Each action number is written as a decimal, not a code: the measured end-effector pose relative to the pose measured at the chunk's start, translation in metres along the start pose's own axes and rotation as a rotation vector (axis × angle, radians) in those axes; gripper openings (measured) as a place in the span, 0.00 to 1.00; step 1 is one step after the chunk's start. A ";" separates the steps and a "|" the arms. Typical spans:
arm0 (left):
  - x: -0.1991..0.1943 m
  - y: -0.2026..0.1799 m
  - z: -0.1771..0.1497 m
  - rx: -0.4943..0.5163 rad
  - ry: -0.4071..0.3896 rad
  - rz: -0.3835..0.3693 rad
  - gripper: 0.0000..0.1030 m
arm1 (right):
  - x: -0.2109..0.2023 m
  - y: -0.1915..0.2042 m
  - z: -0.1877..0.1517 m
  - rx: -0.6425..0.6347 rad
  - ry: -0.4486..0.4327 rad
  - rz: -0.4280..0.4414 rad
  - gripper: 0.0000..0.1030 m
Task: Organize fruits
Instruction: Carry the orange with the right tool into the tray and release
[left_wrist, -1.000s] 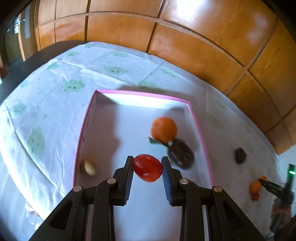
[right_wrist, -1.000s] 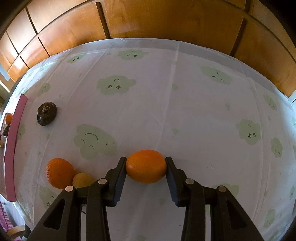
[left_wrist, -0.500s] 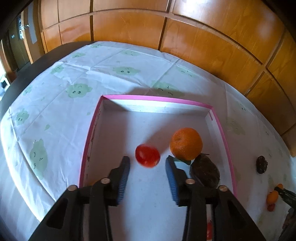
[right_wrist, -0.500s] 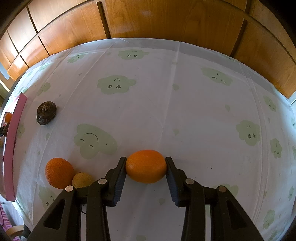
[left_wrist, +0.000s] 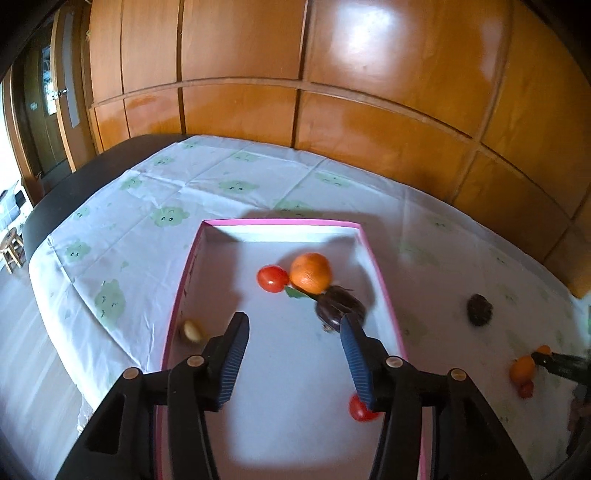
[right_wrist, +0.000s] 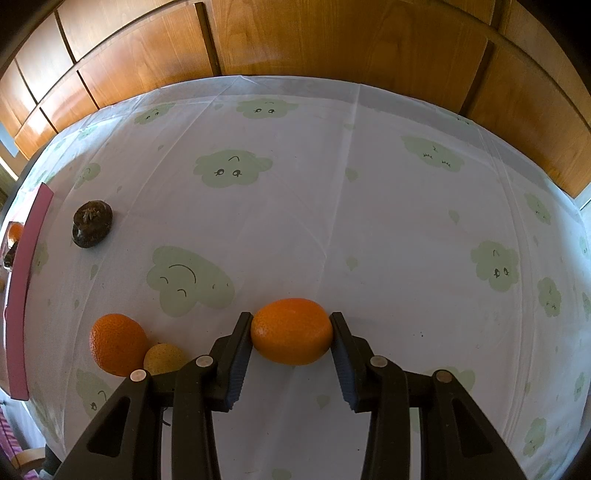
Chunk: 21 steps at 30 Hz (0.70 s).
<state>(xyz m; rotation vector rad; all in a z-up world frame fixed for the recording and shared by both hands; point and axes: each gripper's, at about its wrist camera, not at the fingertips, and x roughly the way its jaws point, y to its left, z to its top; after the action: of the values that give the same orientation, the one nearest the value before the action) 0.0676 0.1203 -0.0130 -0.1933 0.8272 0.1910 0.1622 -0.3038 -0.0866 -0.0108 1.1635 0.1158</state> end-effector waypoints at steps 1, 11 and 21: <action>-0.003 -0.003 -0.003 0.008 0.001 -0.009 0.51 | 0.000 0.001 0.000 0.000 0.000 -0.001 0.41; -0.022 -0.027 -0.020 0.070 -0.020 -0.031 0.56 | -0.002 0.004 0.000 -0.005 0.000 -0.010 0.40; -0.024 -0.036 -0.031 0.096 -0.004 -0.037 0.59 | -0.002 0.004 0.000 -0.007 -0.002 -0.009 0.40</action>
<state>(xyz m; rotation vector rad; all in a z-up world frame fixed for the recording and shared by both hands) 0.0384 0.0756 -0.0118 -0.1181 0.8264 0.1172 0.1610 -0.3001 -0.0845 -0.0219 1.1608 0.1115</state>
